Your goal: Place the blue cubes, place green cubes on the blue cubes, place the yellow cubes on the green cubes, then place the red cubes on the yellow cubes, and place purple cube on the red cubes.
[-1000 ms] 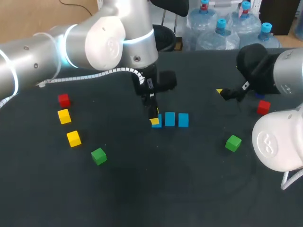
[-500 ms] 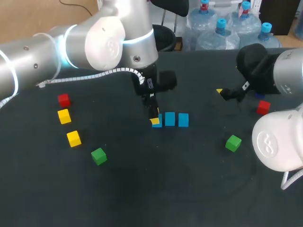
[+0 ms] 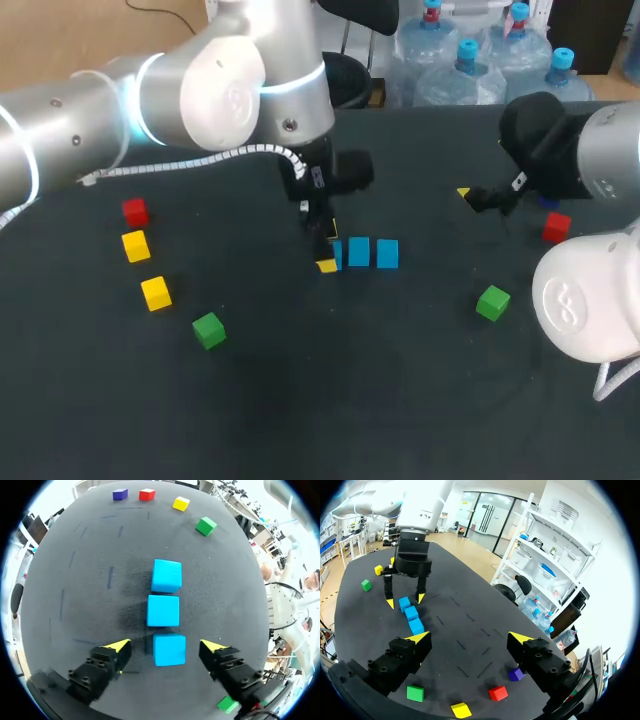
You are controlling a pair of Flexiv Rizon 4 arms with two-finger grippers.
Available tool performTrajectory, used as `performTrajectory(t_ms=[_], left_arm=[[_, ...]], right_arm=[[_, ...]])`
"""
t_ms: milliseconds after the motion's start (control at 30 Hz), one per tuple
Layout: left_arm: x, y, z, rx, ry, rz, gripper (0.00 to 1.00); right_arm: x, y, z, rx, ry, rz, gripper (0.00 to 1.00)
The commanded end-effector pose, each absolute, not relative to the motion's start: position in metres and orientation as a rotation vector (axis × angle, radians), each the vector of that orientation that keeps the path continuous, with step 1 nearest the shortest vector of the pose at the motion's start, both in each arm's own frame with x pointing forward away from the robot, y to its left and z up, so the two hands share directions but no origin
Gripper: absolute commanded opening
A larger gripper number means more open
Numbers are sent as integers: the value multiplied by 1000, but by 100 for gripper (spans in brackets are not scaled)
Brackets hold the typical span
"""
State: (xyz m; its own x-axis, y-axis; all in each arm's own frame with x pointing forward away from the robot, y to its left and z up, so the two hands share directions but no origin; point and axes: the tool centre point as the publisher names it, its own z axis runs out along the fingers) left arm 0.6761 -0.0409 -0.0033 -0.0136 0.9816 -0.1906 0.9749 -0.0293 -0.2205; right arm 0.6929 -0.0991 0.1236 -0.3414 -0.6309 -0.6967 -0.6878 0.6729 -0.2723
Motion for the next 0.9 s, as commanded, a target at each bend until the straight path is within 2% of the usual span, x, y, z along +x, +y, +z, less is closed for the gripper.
performTrajectory(t_ms=[33,333,833,900], left_arm=[[676,-40,-1,-2199,-2186,444,100],[682,-35,8,-2210,-2219,415,100],[675,-17,84,-2221,-2357,470,100],[669,-16,87,-2241,-2382,446,88]], right_arm=[[693,-100,125,-1017,2063,89,100],[693,-100,125,-1017,2063,89,100],[693,-100,125,-1017,2063,89,100],[693,-100,125,-1017,2063,89,100]])
